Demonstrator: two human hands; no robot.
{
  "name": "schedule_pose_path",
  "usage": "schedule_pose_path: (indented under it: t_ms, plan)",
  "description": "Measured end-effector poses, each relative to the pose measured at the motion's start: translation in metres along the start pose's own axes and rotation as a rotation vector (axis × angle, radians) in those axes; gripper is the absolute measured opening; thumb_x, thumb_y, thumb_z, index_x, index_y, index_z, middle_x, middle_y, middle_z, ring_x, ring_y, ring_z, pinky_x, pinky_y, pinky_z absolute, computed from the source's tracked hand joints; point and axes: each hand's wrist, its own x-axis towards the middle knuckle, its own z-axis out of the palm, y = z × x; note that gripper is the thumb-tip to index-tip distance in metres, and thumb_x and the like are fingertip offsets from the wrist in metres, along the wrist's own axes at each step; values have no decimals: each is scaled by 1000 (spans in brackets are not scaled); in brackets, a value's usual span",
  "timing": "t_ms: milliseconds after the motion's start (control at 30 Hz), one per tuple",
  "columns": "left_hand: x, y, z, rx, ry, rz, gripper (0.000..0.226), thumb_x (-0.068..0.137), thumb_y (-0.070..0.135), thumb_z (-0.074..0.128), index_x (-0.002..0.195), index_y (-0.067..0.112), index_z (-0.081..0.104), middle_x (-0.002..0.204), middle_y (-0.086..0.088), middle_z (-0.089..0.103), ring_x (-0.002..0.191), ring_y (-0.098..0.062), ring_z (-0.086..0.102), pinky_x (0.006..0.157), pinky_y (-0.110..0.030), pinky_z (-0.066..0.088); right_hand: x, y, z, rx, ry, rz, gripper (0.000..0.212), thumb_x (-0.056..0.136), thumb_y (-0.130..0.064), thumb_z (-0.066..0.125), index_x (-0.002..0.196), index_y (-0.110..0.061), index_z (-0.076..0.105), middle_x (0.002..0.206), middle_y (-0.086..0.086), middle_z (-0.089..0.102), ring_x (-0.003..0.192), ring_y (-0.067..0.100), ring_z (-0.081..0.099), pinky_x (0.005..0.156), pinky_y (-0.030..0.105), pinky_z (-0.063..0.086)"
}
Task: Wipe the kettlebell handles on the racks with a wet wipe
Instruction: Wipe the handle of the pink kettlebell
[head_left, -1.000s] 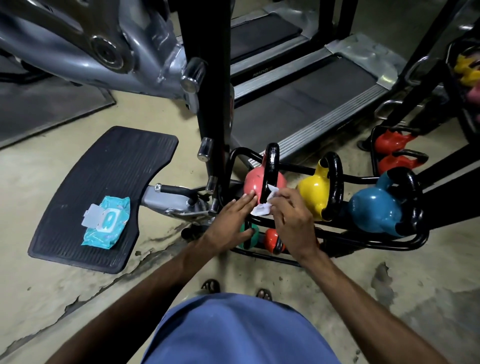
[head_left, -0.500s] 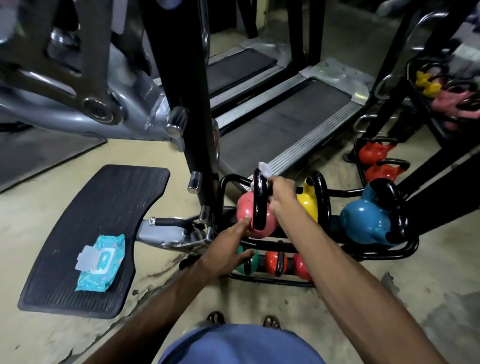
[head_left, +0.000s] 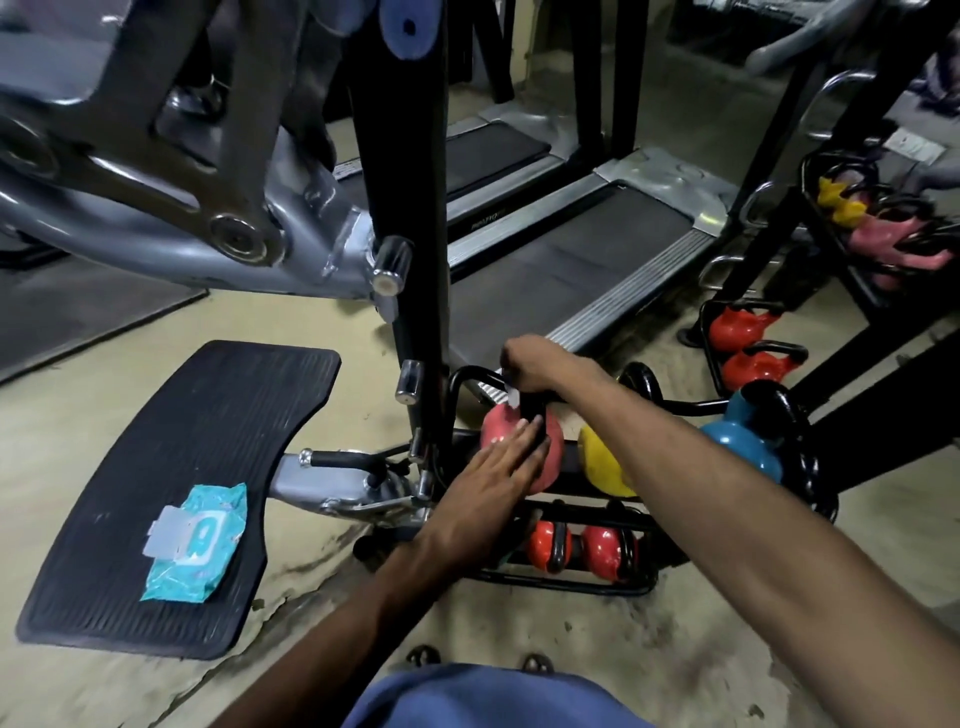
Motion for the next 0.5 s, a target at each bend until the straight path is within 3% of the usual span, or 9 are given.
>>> schedule_pose_path:
  t_ms: [133, 333, 500]
  plan:
    - [0, -5, 2, -13, -1, 8, 90, 93, 30, 68, 164, 17, 14, 172, -3, -5, 159, -15, -4, 128, -40, 18, -9, -10, -9, -156, -81, -59, 27, 90, -24, 58, 108, -10, 72, 113, 14, 71, 108, 34, 67, 75, 34, 51]
    - [2, -4, -7, -77, -12, 12, 81, 98, 36, 60, 164, 15, 18, 173, -3, -1, 159, -16, -2, 127, -41, 19, -8, -5, -6, -98, 120, 52, 24, 89, -22, 61, 105, -8, 73, 111, 17, 71, 106, 37, 68, 80, 39, 55]
    - [1, -4, -14, -86, -11, 32, 83, 94, 32, 63, 162, 12, 22, 172, -8, 6, 159, -21, 8, 126, -40, 23, 5, -19, -13, -100, 73, 122, 29, 90, -15, 64, 117, -7, 69, 120, 16, 69, 113, 33, 66, 84, 38, 54]
